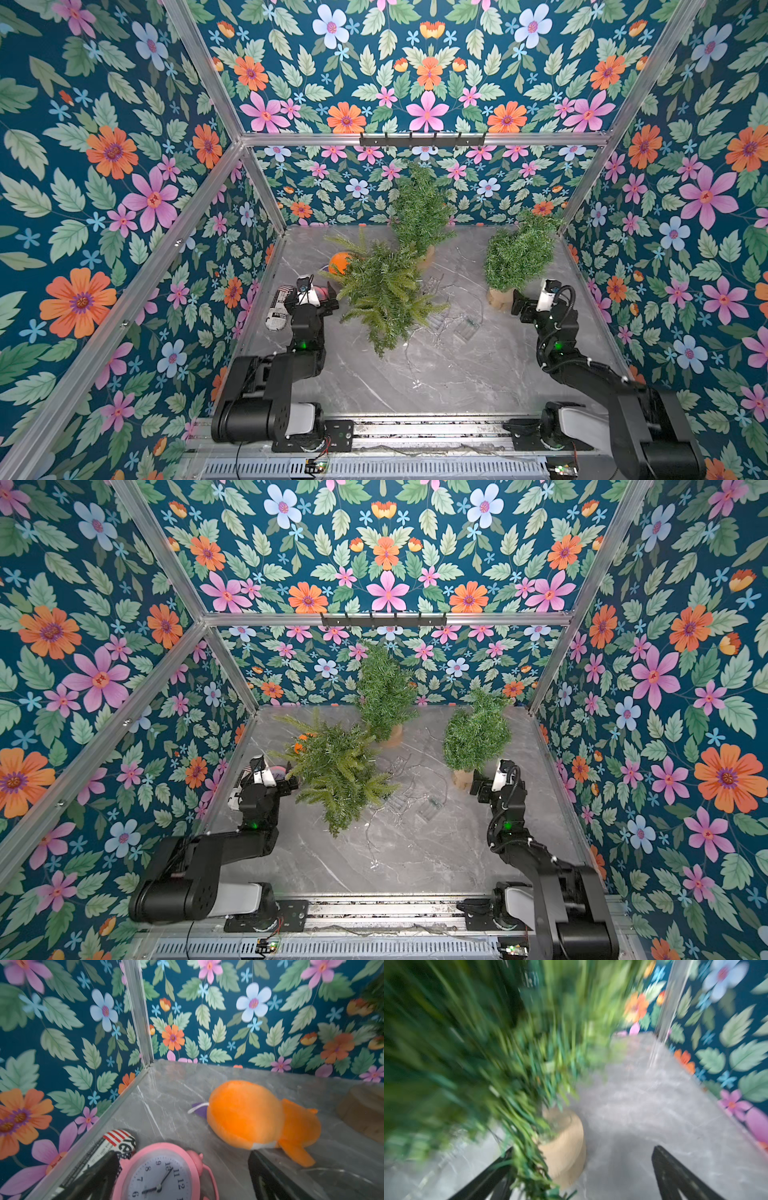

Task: Wrap string light around the christmas tree
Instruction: Pick up the Christmas tree at the center of the board.

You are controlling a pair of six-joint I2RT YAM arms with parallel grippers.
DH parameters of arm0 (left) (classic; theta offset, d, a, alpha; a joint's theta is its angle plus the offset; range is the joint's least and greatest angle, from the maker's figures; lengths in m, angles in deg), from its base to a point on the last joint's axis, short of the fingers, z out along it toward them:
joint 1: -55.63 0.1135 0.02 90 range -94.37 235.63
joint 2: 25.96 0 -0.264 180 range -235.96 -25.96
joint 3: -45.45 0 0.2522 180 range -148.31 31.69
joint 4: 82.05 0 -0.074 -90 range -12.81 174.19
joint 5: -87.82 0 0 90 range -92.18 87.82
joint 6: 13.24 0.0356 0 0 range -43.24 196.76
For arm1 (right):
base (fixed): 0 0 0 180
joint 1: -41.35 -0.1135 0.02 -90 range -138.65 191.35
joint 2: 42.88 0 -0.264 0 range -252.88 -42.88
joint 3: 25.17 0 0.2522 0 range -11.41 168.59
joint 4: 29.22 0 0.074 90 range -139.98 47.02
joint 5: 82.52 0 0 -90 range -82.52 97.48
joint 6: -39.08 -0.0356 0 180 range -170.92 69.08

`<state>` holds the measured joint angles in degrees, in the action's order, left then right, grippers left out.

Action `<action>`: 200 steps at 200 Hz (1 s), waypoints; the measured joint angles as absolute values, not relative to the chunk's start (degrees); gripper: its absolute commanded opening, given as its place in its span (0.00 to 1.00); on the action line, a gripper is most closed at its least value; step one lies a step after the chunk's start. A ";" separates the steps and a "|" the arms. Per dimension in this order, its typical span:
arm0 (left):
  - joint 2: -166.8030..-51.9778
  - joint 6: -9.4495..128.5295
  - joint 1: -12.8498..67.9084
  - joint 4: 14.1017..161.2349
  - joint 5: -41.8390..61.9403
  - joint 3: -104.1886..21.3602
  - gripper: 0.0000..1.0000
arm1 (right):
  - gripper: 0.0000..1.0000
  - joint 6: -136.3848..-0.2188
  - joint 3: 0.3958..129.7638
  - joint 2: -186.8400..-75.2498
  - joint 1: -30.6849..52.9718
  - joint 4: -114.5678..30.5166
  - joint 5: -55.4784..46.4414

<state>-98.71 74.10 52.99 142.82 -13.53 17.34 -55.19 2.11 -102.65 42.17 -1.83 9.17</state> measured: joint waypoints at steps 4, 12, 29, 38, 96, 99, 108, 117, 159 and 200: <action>-96.57 73.51 52.97 141.59 -13.97 17.49 1.00 | 1.00 -55.50 2.37 -99.28 42.17 -4.39 9.17; -92.31 72.09 52.99 138.77 -14.67 18.04 1.00 | 1.00 -56.20 2.68 -93.49 42.17 -8.72 9.44; -83.72 67.66 52.99 131.60 -17.47 18.78 1.00 | 1.00 -59.47 2.52 -80.64 42.14 -18.68 10.73; -78.84 63.55 52.99 125.20 -19.83 18.04 1.00 | 1.00 -61.94 2.28 -73.23 42.14 -24.19 11.64; -59.41 41.06 52.99 83.63 -23.83 4.58 0.99 | 1.00 -79.30 15.11 -44.20 42.17 -63.42 10.46; -58.58 40.49 52.99 82.01 -23.54 3.90 0.97 | 1.00 -79.74 16.03 -44.27 42.14 -64.87 9.98; -56.27 39.24 53.02 76.96 -22.36 1.25 0.91 | 1.00 -80.89 18.57 -45.36 42.17 -68.71 7.95; -54.95 39.31 53.08 72.68 -20.75 -2.18 0.87 | 1.00 -81.70 20.62 -47.31 42.14 -71.42 5.83; -63.89 42.81 53.10 59.35 -6.63 -25.45 0.77 | 0.88 -85.42 27.00 -60.09 42.14 -77.11 -5.12; -81.86 49.36 50.31 48.20 9.44 -46.52 0.66 | 0.85 -86.01 29.82 -69.73 40.72 -77.06 -14.74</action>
